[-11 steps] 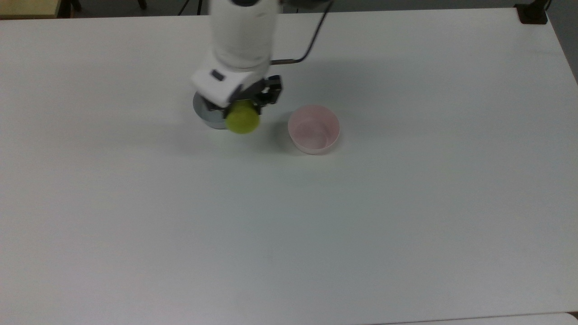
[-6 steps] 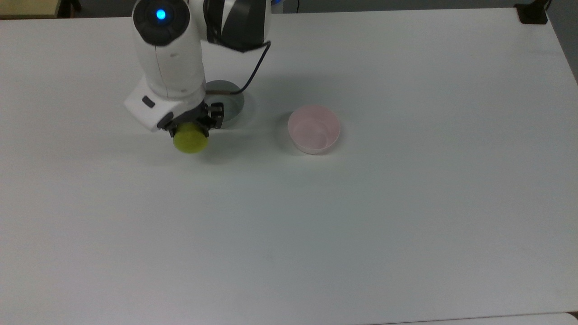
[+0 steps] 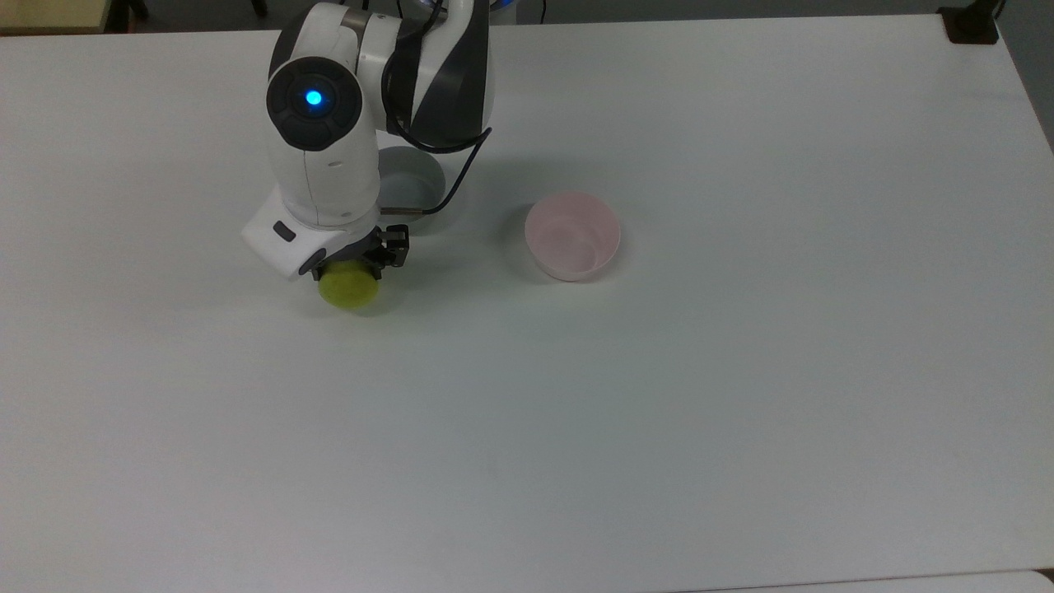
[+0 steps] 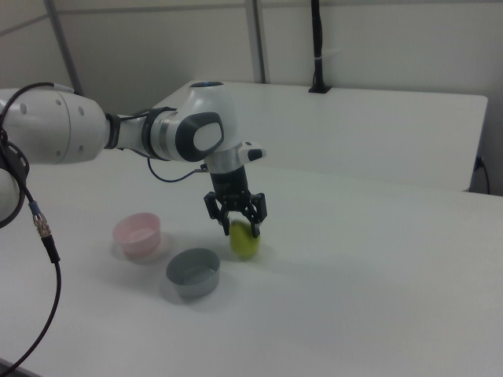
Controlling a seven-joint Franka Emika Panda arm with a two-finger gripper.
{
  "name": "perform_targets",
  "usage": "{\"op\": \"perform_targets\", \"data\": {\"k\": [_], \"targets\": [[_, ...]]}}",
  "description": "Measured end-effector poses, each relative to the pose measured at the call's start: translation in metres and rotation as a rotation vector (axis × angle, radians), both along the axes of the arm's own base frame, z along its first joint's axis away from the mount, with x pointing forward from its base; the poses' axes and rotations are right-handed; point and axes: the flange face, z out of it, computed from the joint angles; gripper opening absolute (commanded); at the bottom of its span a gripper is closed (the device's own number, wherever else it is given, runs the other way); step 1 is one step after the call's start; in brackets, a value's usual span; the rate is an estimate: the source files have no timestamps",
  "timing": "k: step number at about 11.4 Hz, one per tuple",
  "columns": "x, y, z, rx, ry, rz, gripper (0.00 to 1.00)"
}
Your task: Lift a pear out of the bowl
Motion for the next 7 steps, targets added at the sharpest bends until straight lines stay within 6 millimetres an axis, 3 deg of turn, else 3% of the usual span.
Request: {"op": "perform_targets", "data": {"k": [4, 5, 7], "targets": [[0.001, 0.0, 0.003, -0.001, -0.01, -0.013, 1.0], [0.003, 0.001, 0.016, -0.001, -0.04, -0.041, 1.0], [-0.002, 0.001, 0.082, 0.02, -0.141, -0.152, 1.0]]}}
